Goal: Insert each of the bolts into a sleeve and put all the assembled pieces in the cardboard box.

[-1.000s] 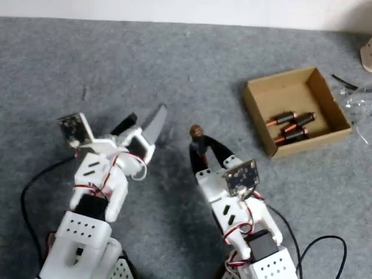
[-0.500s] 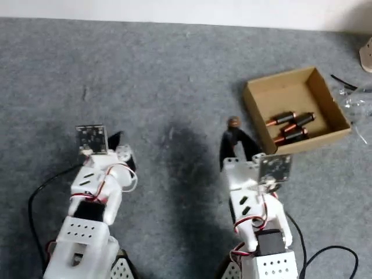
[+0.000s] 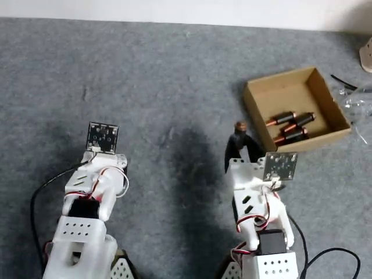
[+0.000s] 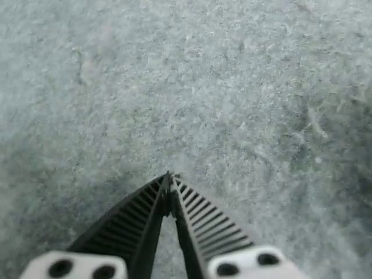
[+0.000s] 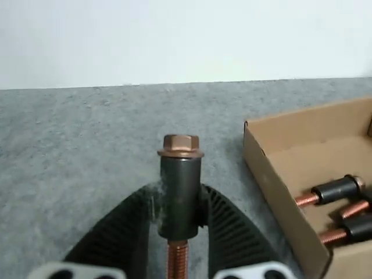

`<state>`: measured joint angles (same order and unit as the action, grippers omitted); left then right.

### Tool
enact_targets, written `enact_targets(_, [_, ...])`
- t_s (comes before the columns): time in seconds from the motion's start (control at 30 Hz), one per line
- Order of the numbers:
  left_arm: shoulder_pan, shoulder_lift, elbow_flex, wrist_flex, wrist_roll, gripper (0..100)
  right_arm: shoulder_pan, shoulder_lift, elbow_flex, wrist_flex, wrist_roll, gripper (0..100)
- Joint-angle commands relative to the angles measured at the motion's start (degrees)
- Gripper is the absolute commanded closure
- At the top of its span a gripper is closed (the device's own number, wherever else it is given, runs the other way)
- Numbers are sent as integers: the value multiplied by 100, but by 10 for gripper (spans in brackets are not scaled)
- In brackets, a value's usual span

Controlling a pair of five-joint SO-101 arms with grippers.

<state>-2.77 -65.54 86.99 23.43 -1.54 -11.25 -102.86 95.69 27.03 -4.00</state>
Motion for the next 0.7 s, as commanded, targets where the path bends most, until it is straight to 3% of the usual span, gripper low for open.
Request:
enact_targets(0.0, [-40, -31, -295, 18, -53, 993, 75, -66, 796, 409, -44, 994])
enact_targets(0.2, [-48, -31, -268, -26, -475, 993, 84, -66, 769, 418, -44, 994])
enact_targets(0.43, [-40, -31, -268, -26, -466, 993, 391, 84, 66, -268, -53, 994])
enact_targets(0.67, [-40, -31, -259, -26, -466, 993, 602, 2369, -1455, -699, -79, 994])
